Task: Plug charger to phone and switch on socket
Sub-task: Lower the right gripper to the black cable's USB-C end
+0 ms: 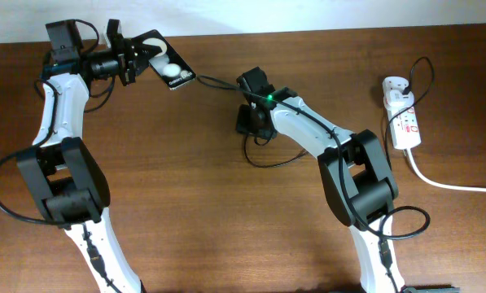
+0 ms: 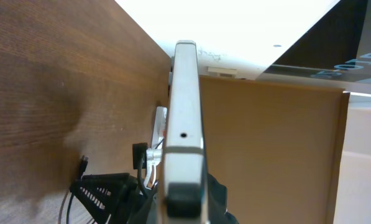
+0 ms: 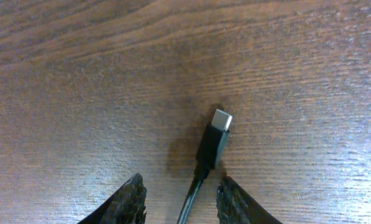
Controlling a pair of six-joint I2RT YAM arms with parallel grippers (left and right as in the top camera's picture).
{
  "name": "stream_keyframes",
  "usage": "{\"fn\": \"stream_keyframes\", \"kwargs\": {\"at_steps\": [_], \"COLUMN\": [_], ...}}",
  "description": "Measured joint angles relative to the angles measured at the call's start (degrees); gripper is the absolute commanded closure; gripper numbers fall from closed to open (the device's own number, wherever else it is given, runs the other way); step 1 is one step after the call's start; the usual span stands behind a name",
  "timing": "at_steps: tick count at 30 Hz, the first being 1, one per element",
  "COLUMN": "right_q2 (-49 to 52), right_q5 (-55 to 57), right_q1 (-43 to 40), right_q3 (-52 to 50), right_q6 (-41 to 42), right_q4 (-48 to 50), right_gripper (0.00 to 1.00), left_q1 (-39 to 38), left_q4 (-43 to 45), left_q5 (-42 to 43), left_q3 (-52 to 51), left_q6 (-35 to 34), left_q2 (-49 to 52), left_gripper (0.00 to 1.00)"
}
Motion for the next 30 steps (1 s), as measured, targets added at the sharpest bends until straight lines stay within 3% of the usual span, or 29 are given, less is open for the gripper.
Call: {"fn": "stream_keyframes", "kwargs": {"at_steps": [2, 4, 6, 9, 12, 16, 18, 24, 28, 30], "right_q2": [0.44, 0.92, 1.73, 2.08, 2.08, 3.10, 3.32, 3.37, 3.91, 3.91], "right_q5": [0.46, 0.90, 1.07, 1.03, 1.05, 4.37, 6.03, 6.88, 6.62, 6.60], "right_q1": [0.00, 0.00, 0.00, 0.00, 0.00, -0.02, -0.02, -0.02, -0.02, -0.09], "right_q3": [0.42, 0.94, 1.42, 1.81, 2.16, 7.72, 8.52, 8.76, 8.63, 8.66], "right_q6": [0.24, 0.31, 0.37, 0.17, -7.21, -22.58, -25.33, -26.64, -26.60, -26.29], "right_q4": [0.72, 0.98, 1.11, 1.09, 0.17, -15.96, -20.39, -24.02, -23.82, -23.87], "right_gripper": [0.63, 0.86, 0.96, 0.96, 0.96, 0.96, 0.96, 0.95, 0.78, 0.78], "left_q1": [0.00, 0.00, 0.00, 0.00, 0.00, 0.00, 0.00, 0.00, 0.00, 0.00], "left_q4": [-0.81, -1.38, -1.51, -1.49, -1.51, -1.51, -1.51, -1.51, -1.51, -1.51], "left_q5": [0.07, 0.17, 0.20, 0.24, 0.68, 1.11, 1.25, 1.31, 1.49, 1.49], "left_q3": [0.00, 0.00, 0.00, 0.00, 0.00, 0.00, 0.00, 0.00, 0.00, 0.00], "left_q6": [0.68, 1.25, 1.46, 1.46, 1.46, 1.49, 1.46, 1.46, 1.46, 1.49], "left_q2": [0.00, 0.00, 0.00, 0.00, 0.00, 0.00, 0.00, 0.00, 0.00, 0.00], "left_gripper": [1.00, 1.00, 1.00, 1.00, 1.00, 1.00, 1.00, 1.00, 1.00, 1.00]}}
